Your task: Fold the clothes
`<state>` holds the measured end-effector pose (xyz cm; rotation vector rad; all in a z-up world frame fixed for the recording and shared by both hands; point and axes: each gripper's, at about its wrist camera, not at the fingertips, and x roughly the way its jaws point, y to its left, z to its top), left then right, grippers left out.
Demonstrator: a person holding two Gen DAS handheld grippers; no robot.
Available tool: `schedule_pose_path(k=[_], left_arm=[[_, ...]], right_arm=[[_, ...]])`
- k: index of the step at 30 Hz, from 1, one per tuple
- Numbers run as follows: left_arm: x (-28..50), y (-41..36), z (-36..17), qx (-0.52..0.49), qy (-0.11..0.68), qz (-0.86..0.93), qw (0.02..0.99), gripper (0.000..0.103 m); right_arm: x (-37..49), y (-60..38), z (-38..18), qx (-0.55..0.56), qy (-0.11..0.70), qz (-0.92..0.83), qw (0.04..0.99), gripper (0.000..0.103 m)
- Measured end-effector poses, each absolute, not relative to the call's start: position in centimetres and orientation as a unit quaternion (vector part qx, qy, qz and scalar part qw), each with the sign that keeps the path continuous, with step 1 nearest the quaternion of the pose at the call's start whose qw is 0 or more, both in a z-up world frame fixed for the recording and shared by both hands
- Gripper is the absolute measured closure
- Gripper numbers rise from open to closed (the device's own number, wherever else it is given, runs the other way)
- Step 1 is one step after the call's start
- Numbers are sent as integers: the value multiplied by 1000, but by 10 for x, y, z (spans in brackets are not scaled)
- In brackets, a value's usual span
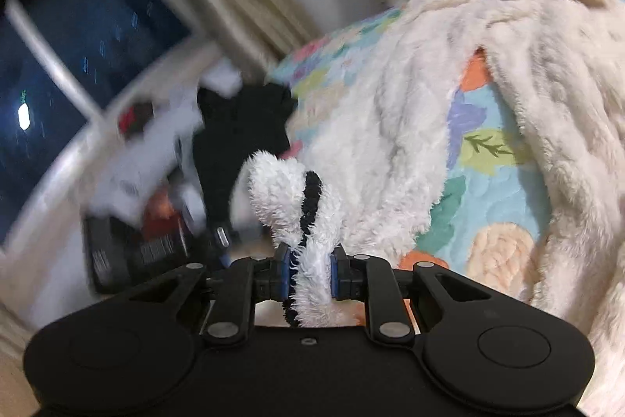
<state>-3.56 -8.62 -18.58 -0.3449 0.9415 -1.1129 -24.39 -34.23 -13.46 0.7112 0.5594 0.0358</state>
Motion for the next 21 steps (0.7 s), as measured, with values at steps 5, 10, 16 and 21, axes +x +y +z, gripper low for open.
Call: schedule_pose_path(k=[5, 10, 16, 21], left_arm=[[-59, -93, -167, -8, 367, -468, 804, 92], [-74, -55, -128, 122, 271, -352, 887, 92], [-78, 6, -84, 103, 292, -309, 899, 68], [-76, 53, -70, 79, 342, -289, 890, 45]], right_arm=[[-236, -327, -136, 304, 301, 35, 903, 81], [-246, -311, -140, 331, 318, 69, 886, 80], [-284, -314, -123, 341, 318, 71, 882, 77], [-345, -331, -113, 342, 361, 2, 868, 75]])
